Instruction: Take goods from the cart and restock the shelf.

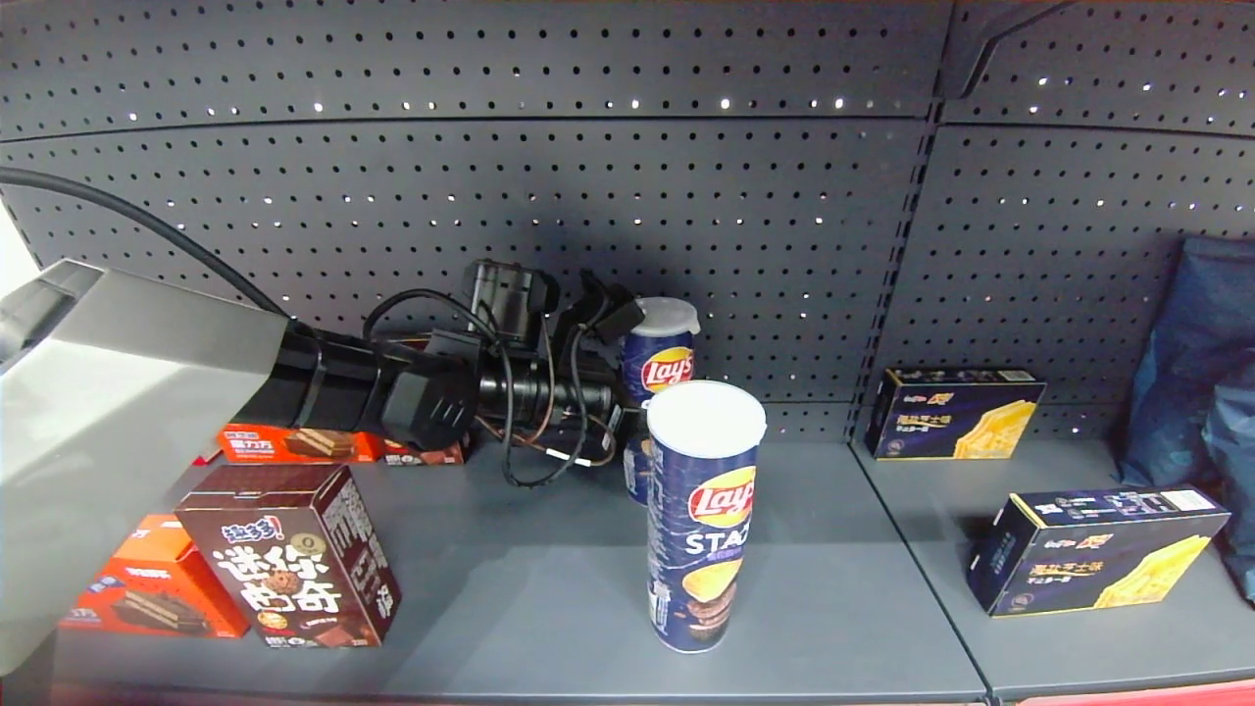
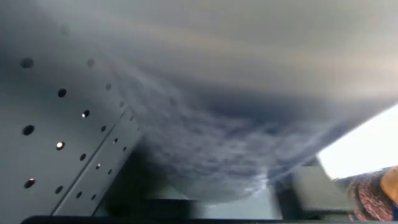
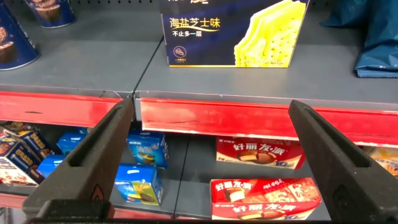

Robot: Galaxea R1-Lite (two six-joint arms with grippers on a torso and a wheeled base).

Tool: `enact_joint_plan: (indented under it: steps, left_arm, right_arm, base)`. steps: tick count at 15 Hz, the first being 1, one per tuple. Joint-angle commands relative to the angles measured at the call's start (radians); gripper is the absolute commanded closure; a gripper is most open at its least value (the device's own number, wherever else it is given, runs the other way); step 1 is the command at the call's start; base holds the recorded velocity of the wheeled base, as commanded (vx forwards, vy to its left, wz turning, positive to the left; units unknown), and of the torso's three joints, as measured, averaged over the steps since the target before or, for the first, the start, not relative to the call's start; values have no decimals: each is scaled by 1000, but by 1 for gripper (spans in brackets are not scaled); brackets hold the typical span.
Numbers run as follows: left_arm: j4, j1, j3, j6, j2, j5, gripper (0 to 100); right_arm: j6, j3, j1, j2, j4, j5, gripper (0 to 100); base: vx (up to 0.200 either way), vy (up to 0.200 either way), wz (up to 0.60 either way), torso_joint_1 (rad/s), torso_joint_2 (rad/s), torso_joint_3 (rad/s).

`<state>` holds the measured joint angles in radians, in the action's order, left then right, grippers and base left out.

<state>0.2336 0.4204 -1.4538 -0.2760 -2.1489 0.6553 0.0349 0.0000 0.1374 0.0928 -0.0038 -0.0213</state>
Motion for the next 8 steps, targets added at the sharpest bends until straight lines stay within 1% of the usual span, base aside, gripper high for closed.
enact_joint_plan:
  steps: [1, 3, 6, 7, 8]
  left_arm:
    - [1, -2, 0, 0, -3, 0, 0]
    - [9, -11, 16, -2, 7, -3, 0]
    - [61, -25, 89, 0, 64, -10, 0]
    - [89, -42, 141, -2, 100, -33, 0]
    - [101, -45, 178, 0, 119, -57, 0]
  right_arm:
    - [0, 0, 1, 2, -1, 0, 0]
    - [0, 0, 1, 2, -1, 0, 0]
    - [0, 0, 1, 2, -1, 0, 0]
    - [0, 0, 1, 2, -1, 0, 0]
    - [0, 0, 1, 2, -1, 0, 0]
  base:
    - [0, 0, 0, 0, 0, 0]
    - [0, 0, 0, 0, 0, 0]
    - [0, 0, 0, 0, 0, 0]
    - [0, 0, 0, 0, 0, 0]
    - [0, 0, 0, 0, 0, 0]
